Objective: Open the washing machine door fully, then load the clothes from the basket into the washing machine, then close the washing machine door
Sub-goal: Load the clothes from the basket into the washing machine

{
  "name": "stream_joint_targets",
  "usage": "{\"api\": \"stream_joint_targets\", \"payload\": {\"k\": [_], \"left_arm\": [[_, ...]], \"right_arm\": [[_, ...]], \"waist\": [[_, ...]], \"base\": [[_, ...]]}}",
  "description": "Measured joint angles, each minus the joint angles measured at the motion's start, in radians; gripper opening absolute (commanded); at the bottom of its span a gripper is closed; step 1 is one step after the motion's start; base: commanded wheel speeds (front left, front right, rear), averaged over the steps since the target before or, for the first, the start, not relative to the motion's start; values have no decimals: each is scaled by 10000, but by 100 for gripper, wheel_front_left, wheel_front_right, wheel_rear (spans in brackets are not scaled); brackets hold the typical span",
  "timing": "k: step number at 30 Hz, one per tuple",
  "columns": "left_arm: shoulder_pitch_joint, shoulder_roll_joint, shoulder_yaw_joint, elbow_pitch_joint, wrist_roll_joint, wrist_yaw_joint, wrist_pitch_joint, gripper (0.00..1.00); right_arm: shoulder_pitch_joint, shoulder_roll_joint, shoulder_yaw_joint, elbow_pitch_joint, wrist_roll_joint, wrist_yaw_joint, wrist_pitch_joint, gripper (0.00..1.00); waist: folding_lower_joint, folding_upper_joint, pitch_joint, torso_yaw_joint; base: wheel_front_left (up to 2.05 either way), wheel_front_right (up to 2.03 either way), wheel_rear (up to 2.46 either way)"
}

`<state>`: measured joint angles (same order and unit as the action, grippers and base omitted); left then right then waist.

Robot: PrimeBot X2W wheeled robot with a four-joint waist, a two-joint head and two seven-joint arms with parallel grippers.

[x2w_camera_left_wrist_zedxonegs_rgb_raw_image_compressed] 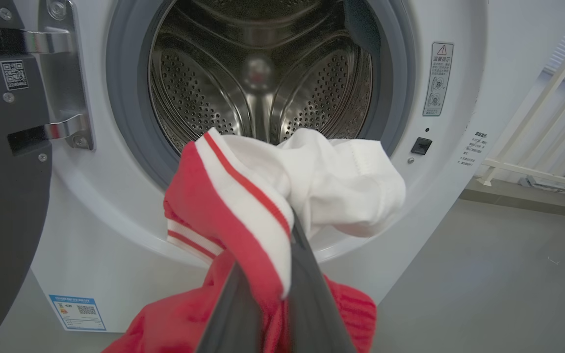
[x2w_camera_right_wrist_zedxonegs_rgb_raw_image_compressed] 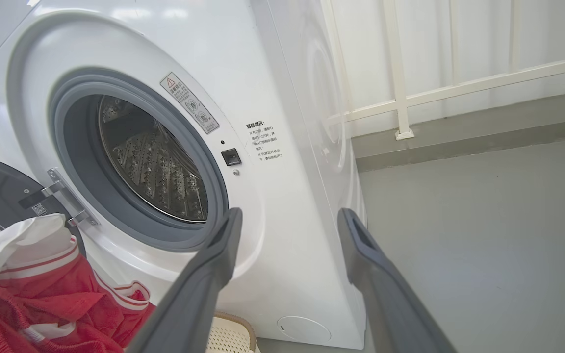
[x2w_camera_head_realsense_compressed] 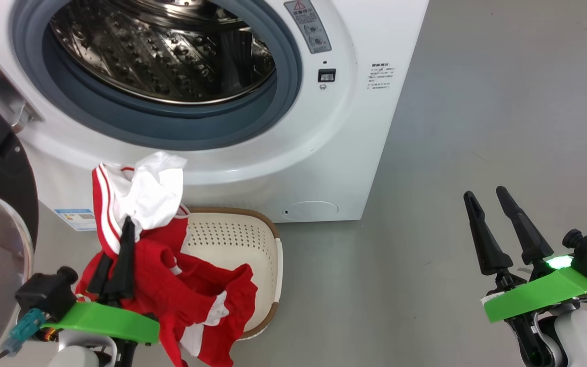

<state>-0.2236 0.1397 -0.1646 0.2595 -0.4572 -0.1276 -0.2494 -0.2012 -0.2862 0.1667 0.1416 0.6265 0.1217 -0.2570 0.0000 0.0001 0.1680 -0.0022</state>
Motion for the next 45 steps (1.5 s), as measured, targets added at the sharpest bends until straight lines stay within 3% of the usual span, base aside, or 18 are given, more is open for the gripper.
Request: {"api": "stream_joint_targets", "payload": {"k": [11, 23, 45], "left_arm": [[-516, 75, 27, -81, 368, 0, 0, 0], [-3015, 341, 25, -40, 510, 0, 0, 0], [-9755, 602, -355, 4698, 508, 0, -44, 0]], "right_arm": [[-35, -8, -35, -82, 0, 0, 0, 100], [-528, -42, -56, -299, -2, 2, 0, 100], [-2219, -77, -40, -1001, -23, 0, 0, 100]], "waist": [[0, 0, 377, -108], [0, 0, 1301, -250], [0, 0, 4792, -917]], "base": [[0, 0, 0], [0, 0, 0], [0, 0, 0]]}}
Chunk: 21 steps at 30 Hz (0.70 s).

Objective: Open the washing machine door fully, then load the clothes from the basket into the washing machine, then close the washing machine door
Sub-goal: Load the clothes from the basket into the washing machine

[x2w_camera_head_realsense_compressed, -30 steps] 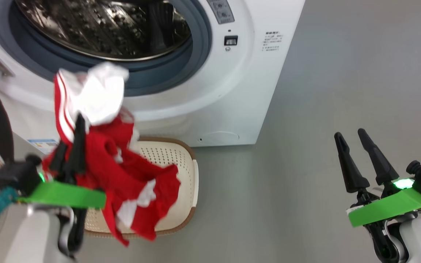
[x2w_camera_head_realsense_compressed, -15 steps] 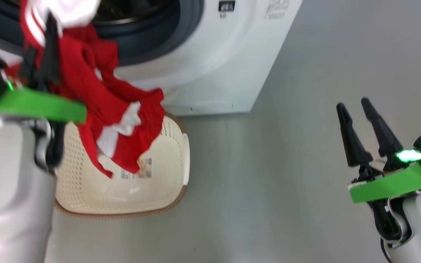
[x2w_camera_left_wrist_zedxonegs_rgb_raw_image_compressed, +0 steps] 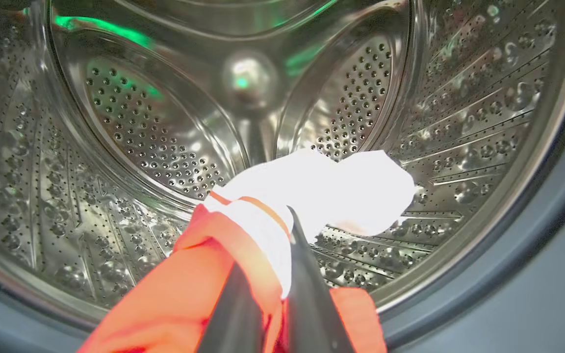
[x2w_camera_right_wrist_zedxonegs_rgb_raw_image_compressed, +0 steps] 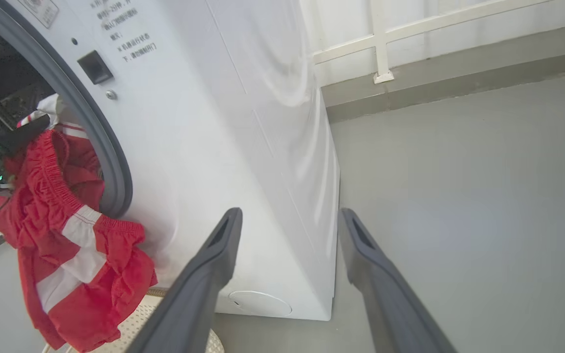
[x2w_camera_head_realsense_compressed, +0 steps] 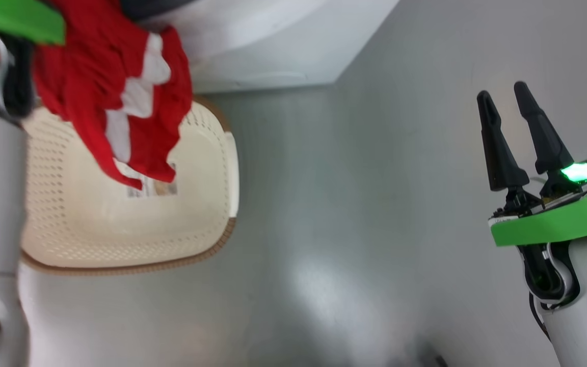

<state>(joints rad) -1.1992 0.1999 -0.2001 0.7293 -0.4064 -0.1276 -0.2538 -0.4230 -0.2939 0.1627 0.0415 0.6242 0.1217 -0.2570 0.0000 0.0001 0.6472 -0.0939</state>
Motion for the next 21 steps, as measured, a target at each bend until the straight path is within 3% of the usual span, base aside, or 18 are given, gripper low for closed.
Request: {"api": "stream_joint_targets", "payload": {"k": [14, 21], "left_arm": [[-2540, 198, 385, 1072, 637, 21, -29, 0], [-2692, 146, 941, -1135, 1630, 583, -29, 0]], "right_arm": [[-344, 215, -77, -207, -69, 0, 0, 100], [-539, 297, -27, -263, -71, 0, 0, 100]], "waist": [[0, -1, 1765, -657], [0, 0, 2102, -976]], "base": [[0, 0, 0], [0, 0, 0]]}}
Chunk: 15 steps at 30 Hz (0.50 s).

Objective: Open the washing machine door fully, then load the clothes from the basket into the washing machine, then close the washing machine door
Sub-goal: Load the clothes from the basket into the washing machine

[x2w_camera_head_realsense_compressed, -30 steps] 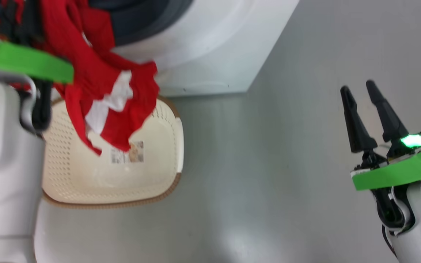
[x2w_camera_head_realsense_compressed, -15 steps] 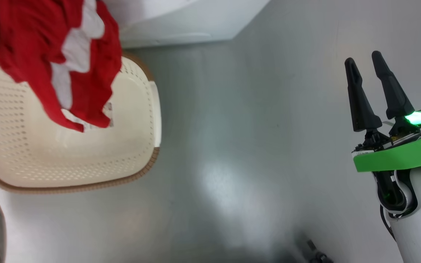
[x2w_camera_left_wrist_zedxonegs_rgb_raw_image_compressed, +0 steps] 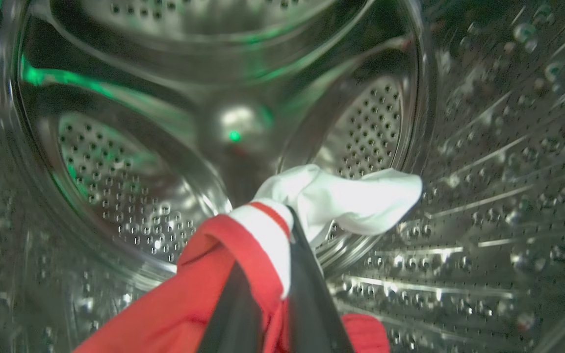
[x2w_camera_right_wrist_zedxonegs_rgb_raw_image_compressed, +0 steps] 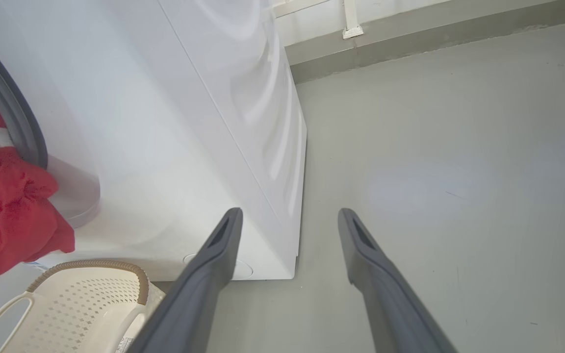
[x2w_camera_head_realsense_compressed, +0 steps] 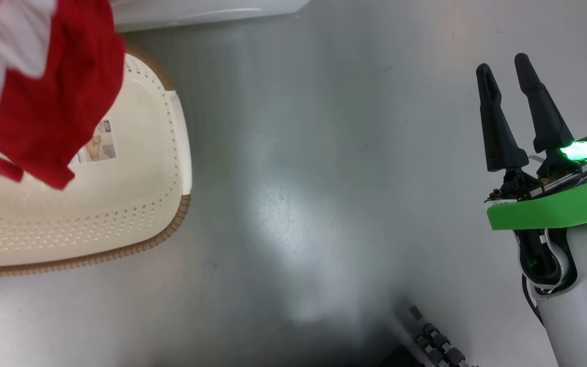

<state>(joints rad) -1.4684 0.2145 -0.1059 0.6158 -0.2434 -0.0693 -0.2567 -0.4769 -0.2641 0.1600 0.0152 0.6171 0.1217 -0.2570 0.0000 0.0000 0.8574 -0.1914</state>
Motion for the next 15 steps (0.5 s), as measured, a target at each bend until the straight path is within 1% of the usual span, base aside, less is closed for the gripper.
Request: {"api": "stream_joint_targets", "payload": {"k": [2, 4, 5, 8, 10, 11, 12, 13, 15], "left_arm": [[1, -67, 245, -865, 320, 151, -2, 0], [2, -121, 360, -1087, 399, 157, -10, 0], [9, -199, 420, -1005, 407, 165, -23, 0], [202, -443, 435, 341, 391, 173, -58, 0], [257, -529, 460, 1168, 349, 221, -58, 36], [230, -541, 470, 1438, 336, 221, -61, 62], [160, -546, 466, 1716, 295, 219, -61, 96], [74, -548, 464, 1918, 293, 219, -61, 100], [-83, -560, 462, 2197, 293, 219, -61, 100]], "right_arm": [[0, 35, -17, -21, 0, 0, 0, 100], [-1, 46, -27, -27, -4, 0, 0, 100], [-1, 56, -35, -21, -21, 0, 0, 100], [-2, 71, 2, 4, -88, 0, 0, 100], [-3, 86, 77, 17, -88, 2, 0, 100], [-4, 88, 98, 19, -88, 0, 0, 100], [-7, 92, 111, 19, -88, 2, 0, 100], [-9, 90, 115, 19, -88, 0, 0, 100], [-27, 92, 128, 35, -88, 2, 0, 100]], "waist": [[0, 0, 87, -41], [0, 0, 126, -51], [0, 0, 148, -52], [0, 0, 110, -1], [0, 0, 54, 42], [0, 0, 34, 63], [0, 0, 18, 81], [0, 0, 12, 99], [0, 0, 3, 123]], "base": [[0, 0, 0], [0, 0, 0], [0, 0, 0], [0, 0, 0], [0, 0, 0], [0, 0, 0], [0, 0, 0], [0, 0, 0], [0, 0, 0]]}}
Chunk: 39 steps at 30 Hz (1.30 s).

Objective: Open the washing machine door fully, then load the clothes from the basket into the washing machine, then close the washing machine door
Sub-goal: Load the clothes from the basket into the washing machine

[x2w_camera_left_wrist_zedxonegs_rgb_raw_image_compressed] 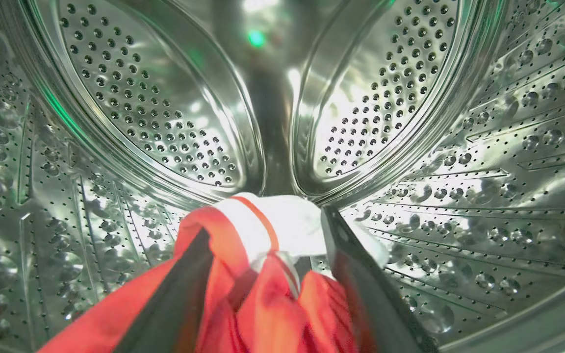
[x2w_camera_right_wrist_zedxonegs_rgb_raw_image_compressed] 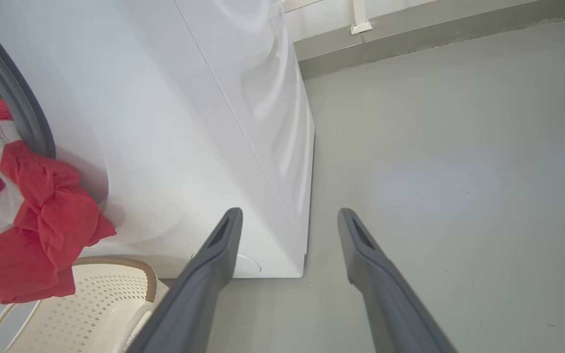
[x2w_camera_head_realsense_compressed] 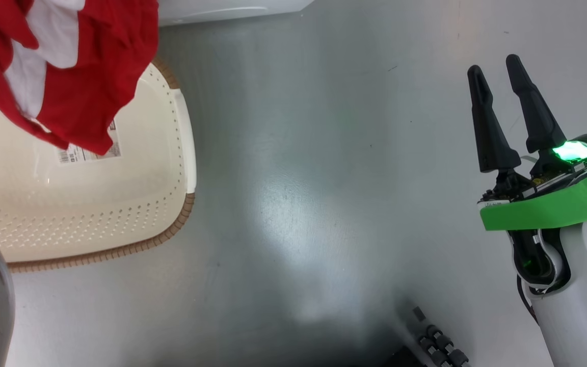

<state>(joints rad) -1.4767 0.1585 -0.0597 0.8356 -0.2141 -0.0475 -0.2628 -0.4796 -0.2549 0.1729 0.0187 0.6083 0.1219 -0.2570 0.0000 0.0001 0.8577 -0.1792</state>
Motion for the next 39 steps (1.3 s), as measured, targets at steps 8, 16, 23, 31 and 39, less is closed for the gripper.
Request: {"api": "stream_joint_targets", "payload": {"k": [8, 16, 23, 31, 39], "left_arm": [[-149, -6, -46, 541, 100, -104, 0, 100], [36, 13, 73, 700, 104, -199, 2, 100], [1041, -44, 4, 169, 148, -291, 2, 100], [2461, -247, -119, -970, 186, -454, 4, 100], [5303, -504, -56, -4000, 194, -466, 4, 100]], "right_arm": [[-151, 27, 44, 59, 2, -2, 0, 100], [-181, 117, 92, 142, 2, 0, 0, 100], [-169, 121, 94, 221, 2, -2, 0, 100], [-93, 121, 155, 391, 4, 0, 0, 100], [126, 29, 163, 529, 19, -2, 0, 100]], "waist": [[0, 0, -116, 40], [0, 0, -488, 84], [0, 0, -961, 268], [0, 0, -1418, 570], [0, 0, -1998, 851]], "base": [[0, 0, 0], [0, 0, 0], [0, 0, 0], [0, 0, 0], [0, 0, 0]]}}
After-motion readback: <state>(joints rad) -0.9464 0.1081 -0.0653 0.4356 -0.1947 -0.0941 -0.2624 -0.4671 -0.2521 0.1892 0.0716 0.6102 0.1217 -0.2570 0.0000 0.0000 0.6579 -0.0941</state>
